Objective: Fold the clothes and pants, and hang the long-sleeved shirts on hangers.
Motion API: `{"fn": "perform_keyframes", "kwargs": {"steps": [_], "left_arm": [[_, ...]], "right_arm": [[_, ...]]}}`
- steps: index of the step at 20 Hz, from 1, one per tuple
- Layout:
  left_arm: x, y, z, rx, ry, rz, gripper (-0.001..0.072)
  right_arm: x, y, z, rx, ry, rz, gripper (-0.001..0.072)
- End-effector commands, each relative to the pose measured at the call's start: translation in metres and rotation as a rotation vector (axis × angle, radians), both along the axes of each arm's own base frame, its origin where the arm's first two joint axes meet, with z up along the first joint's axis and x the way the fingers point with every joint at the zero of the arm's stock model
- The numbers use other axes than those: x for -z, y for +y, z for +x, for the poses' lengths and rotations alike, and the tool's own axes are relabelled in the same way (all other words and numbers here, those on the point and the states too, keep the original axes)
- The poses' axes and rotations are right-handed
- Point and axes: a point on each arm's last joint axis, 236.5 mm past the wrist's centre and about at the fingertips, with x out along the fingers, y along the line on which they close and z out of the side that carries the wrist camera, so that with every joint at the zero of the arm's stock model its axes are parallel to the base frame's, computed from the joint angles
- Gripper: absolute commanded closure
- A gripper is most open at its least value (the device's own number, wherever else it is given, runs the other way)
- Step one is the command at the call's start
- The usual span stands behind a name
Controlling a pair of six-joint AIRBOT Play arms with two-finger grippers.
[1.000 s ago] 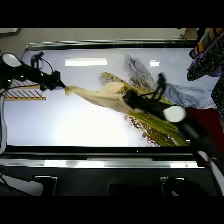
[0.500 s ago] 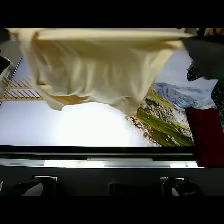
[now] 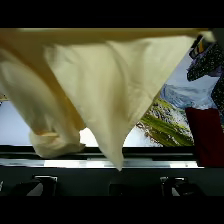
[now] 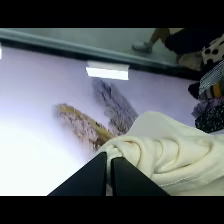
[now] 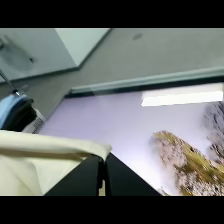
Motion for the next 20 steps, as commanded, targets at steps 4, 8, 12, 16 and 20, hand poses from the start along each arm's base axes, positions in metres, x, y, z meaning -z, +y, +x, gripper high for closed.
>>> {"fn": "perform_keyframes", "kwargs": {"steps": [4, 8, 12, 16, 20], "left_arm": [[0.242, 0.006, 0.123, 0.060, 0.509, 0.118, 0.0691], [0.396, -0.035, 0.182, 0.164, 0.704, 0.165, 0.0691], [0.465, -0.068, 0.205, 0.204, 0.781, 0.106, 0.0691], [0.477, -0.092, 0.211, 0.231, 0.806, -0.012, 0.0690], [0.453, -0.076, 0.207, 0.249, 0.831, -0.022, 0.0488]], "right_arm": [[0.188, -0.008, 0.122, 0.047, 0.536, -0.172, 0.0684], [0.321, -0.006, 0.207, 0.052, 0.703, -0.233, 0.0683], [0.418, -0.001, 0.258, 0.094, 0.761, -0.177, 0.0682], [0.468, 0.020, 0.254, 0.067, 0.886, -0.066, 0.0605], [0.446, 0.025, 0.233, -0.055, 0.910, -0.085, 0.0358]]}}
